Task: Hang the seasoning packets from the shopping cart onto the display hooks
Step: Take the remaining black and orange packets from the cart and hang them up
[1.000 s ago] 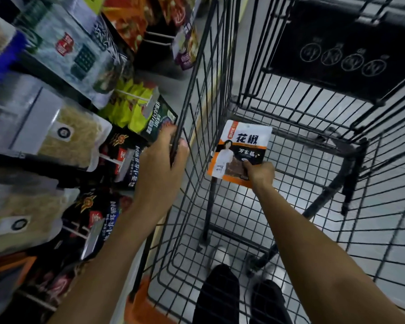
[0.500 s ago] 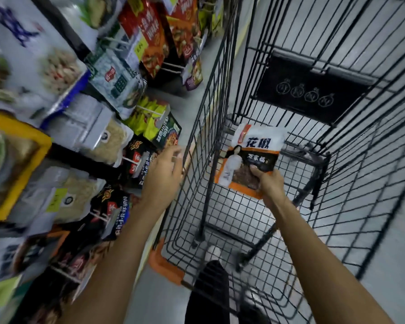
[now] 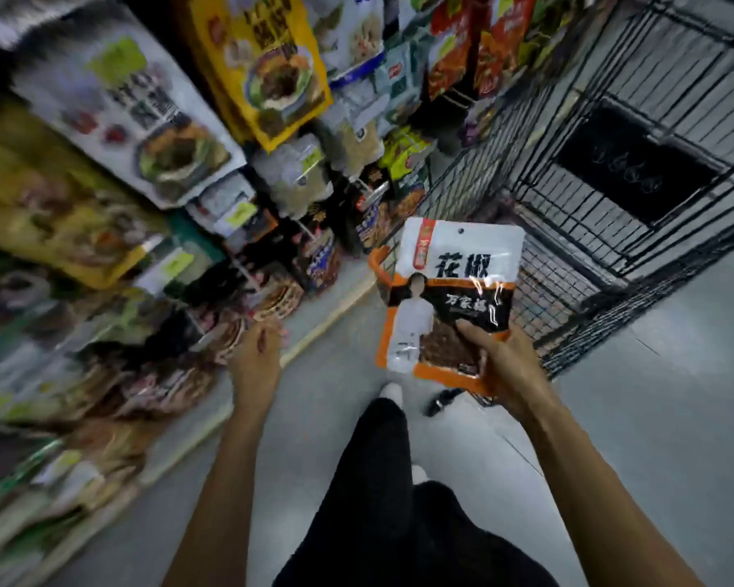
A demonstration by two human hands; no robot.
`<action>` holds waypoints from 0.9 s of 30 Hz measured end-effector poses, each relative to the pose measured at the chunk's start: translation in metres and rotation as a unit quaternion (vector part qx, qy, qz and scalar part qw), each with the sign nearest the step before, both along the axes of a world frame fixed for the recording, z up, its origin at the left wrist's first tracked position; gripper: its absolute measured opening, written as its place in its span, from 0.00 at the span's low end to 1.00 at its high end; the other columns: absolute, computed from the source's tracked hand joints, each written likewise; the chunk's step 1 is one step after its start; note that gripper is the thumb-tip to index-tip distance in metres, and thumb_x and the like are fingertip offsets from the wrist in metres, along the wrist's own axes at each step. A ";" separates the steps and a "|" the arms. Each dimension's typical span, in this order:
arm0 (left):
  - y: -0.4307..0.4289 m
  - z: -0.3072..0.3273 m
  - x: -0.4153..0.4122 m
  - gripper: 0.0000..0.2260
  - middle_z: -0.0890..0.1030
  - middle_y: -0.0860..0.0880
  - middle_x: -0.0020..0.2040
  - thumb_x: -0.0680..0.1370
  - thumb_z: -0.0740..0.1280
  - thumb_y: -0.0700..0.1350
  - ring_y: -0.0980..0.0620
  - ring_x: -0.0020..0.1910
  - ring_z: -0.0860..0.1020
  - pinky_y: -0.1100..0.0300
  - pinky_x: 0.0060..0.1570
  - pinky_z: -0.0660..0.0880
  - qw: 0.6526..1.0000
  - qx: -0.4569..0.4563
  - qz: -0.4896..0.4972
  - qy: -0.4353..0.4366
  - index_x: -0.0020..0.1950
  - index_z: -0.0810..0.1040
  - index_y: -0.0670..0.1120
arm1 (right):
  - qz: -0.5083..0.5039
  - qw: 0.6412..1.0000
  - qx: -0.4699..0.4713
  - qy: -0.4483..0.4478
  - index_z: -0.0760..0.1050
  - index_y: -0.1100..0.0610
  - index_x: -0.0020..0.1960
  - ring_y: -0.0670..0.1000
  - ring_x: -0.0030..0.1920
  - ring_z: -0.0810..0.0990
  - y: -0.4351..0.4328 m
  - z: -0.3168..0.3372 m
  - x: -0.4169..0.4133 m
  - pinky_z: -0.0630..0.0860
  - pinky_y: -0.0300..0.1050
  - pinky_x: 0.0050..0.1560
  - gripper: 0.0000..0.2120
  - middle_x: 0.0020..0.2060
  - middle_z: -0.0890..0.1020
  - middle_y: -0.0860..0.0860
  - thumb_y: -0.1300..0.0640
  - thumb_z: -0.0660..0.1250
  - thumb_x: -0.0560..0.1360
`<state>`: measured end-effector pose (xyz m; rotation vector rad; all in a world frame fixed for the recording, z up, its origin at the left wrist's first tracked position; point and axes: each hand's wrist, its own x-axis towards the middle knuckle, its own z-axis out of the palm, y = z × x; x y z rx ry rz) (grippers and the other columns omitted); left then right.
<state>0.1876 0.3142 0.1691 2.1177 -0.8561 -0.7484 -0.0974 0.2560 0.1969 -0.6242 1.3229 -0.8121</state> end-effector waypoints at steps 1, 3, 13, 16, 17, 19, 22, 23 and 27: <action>0.037 0.004 0.004 0.13 0.81 0.36 0.50 0.83 0.56 0.38 0.40 0.49 0.80 0.46 0.56 0.75 1.000 -0.003 0.028 0.001 0.56 0.78 0.33 | 0.031 1.000 0.001 -0.002 0.76 0.65 0.60 0.57 0.50 0.83 0.022 0.003 0.006 0.82 0.47 0.50 0.15 0.52 0.83 0.60 0.65 0.69 0.74; 0.106 0.015 0.007 0.12 0.81 0.40 0.44 0.83 0.56 0.38 0.54 0.42 0.80 0.59 0.49 0.76 0.996 -0.009 0.085 -0.024 0.52 0.78 0.34 | 0.087 0.996 0.018 -0.013 0.77 0.65 0.60 0.56 0.50 0.84 0.064 0.005 0.019 0.82 0.45 0.47 0.16 0.52 0.84 0.60 0.64 0.70 0.73; 0.351 0.023 0.020 0.12 0.81 0.47 0.44 0.83 0.56 0.44 0.49 0.43 0.79 0.60 0.45 0.70 0.957 0.006 0.280 -0.081 0.54 0.78 0.41 | 0.298 0.953 0.042 -0.041 0.81 0.54 0.49 0.51 0.44 0.86 0.206 0.016 0.096 0.82 0.45 0.42 0.11 0.46 0.86 0.54 0.67 0.70 0.72; 0.406 0.032 0.046 0.12 0.81 0.47 0.44 0.83 0.56 0.43 0.49 0.43 0.79 0.60 0.44 0.69 0.943 -0.006 0.314 -0.111 0.54 0.78 0.41 | 0.335 0.941 0.017 -0.036 0.81 0.53 0.41 0.47 0.39 0.86 0.241 0.020 0.136 0.81 0.41 0.37 0.09 0.39 0.87 0.51 0.67 0.71 0.71; 0.424 0.037 0.057 0.12 0.81 0.48 0.43 0.83 0.57 0.43 0.50 0.42 0.78 0.62 0.42 0.69 0.938 -0.012 0.321 -0.128 0.53 0.79 0.41 | 0.348 0.936 0.019 -0.042 0.80 0.55 0.42 0.47 0.39 0.86 0.255 0.023 0.151 0.80 0.38 0.35 0.06 0.39 0.87 0.51 0.66 0.71 0.71; 0.460 0.047 0.079 0.12 0.80 0.51 0.40 0.83 0.57 0.44 0.54 0.40 0.77 0.74 0.38 0.66 0.930 -0.015 0.334 -0.151 0.52 0.79 0.43 | 0.364 0.929 0.025 -0.060 0.80 0.58 0.48 0.51 0.43 0.86 0.283 0.026 0.182 0.80 0.39 0.36 0.08 0.44 0.86 0.56 0.62 0.73 0.68; 0.506 0.063 0.117 0.12 0.79 0.49 0.36 0.83 0.58 0.44 0.55 0.34 0.74 0.70 0.33 0.63 0.921 -0.026 0.342 -0.186 0.47 0.80 0.42 | 0.368 0.927 0.018 -0.075 0.81 0.59 0.52 0.53 0.44 0.86 0.325 0.031 0.229 0.80 0.41 0.36 0.15 0.46 0.86 0.58 0.60 0.74 0.66; 0.518 0.069 0.130 0.13 0.79 0.47 0.34 0.83 0.58 0.44 0.54 0.31 0.71 0.64 0.33 0.61 0.919 -0.026 0.338 -0.201 0.45 0.79 0.42 | 0.367 0.927 0.015 -0.082 0.81 0.59 0.53 0.53 0.43 0.86 0.337 0.035 0.244 0.80 0.41 0.36 0.16 0.46 0.86 0.57 0.59 0.74 0.65; 0.548 0.094 0.178 0.12 0.83 0.43 0.40 0.83 0.58 0.43 0.42 0.39 0.78 0.63 0.36 0.58 0.910 -0.034 0.345 -0.226 0.47 0.79 0.41 | 0.384 0.918 -0.007 -0.098 0.80 0.60 0.56 0.54 0.45 0.86 0.369 0.060 0.295 0.81 0.43 0.37 0.23 0.48 0.86 0.57 0.56 0.75 0.63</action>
